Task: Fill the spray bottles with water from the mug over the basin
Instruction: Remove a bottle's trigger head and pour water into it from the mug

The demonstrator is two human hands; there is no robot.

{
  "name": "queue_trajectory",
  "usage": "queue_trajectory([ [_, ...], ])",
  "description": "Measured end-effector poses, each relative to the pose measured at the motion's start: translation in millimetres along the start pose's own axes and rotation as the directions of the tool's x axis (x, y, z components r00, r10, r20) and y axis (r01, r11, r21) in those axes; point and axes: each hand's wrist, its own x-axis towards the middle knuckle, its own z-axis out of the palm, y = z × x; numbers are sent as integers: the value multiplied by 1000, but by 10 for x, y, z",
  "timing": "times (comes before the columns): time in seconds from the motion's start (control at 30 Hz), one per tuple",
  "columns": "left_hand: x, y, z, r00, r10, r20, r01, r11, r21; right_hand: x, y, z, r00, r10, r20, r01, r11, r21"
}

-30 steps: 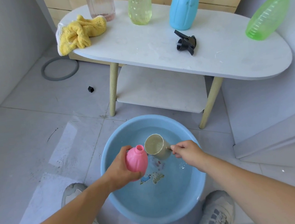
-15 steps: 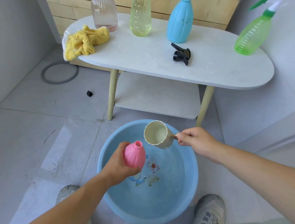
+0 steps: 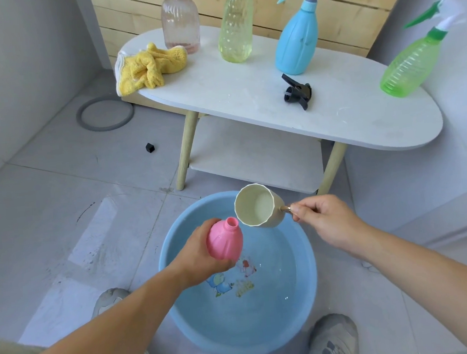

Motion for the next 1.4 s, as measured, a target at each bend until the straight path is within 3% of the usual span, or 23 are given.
queue_trajectory([
  [0.47, 35, -24, 16, 1000, -8, -9, 8, 1000, 0, 16, -80, 37, 998, -68, 1, 68, 995, -77],
  [1.4, 56, -63, 32, 1000, -16, -5, 16, 1000, 6, 48, -137, 35, 991, -132, -35, 131, 991, -33],
])
